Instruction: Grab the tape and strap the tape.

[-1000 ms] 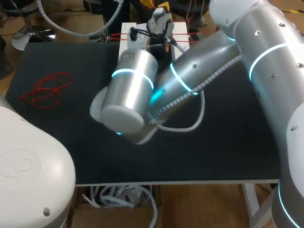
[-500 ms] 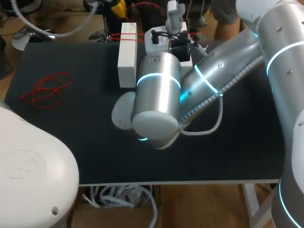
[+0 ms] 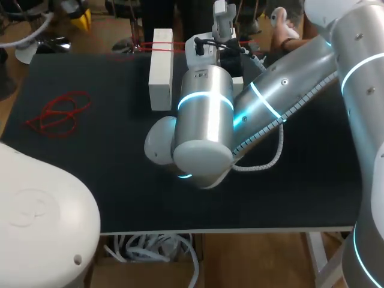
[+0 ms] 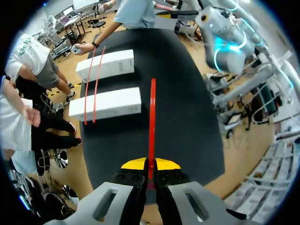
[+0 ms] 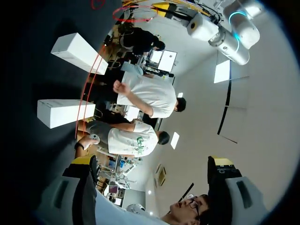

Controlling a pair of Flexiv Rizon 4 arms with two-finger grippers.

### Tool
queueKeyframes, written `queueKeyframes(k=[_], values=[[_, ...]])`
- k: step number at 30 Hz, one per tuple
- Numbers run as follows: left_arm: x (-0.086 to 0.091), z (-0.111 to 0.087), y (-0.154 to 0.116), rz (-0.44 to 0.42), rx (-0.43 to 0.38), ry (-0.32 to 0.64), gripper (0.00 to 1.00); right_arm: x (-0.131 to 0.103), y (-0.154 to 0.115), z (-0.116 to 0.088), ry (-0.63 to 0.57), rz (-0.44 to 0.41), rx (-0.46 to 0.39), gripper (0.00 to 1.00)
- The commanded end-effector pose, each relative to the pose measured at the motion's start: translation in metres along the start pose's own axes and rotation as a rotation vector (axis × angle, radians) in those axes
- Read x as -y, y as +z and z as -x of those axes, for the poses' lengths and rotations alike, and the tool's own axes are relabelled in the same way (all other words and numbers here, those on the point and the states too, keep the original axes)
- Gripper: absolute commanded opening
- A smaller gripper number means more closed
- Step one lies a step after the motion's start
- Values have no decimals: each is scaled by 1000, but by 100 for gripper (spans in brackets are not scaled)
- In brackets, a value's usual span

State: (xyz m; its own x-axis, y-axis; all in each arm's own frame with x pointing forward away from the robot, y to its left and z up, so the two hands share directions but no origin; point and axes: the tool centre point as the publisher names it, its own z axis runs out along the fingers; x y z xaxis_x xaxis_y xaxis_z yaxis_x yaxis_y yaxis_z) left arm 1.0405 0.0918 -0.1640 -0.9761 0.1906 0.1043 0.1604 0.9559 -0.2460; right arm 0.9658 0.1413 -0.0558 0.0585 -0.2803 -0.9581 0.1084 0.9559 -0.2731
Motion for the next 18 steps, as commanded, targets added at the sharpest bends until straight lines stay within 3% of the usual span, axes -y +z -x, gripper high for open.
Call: queueKeyframes(k=[1, 6, 7, 8, 9, 10, 18], values=[[-36, -19, 7, -11, 75, -21, 0, 1, 0, 3, -3, 4, -6, 100], [-70, -33, 18, -13, 105, -39, 0, 1, 0, 3, -3, 4, -6, 100], [-73, -34, 20, -13, 106, -43, 9, 1, 0, 3, -3, 4, -6, 100], [-75, -35, 21, -13, 108, -46, 35, 1, 0, 3, -3, 4, -6, 100], [-77, -35, 22, -18, 101, -51, 49, 1, 0, 3, -3, 4, -6, 100], [-78, -36, 24, -27, 98, -52, 100, 1, 0, 3, -3, 4, -6, 100], [-78, -36, 24, -27, 98, -52, 100, 1, 0, 3, -3, 4, -6, 100]])
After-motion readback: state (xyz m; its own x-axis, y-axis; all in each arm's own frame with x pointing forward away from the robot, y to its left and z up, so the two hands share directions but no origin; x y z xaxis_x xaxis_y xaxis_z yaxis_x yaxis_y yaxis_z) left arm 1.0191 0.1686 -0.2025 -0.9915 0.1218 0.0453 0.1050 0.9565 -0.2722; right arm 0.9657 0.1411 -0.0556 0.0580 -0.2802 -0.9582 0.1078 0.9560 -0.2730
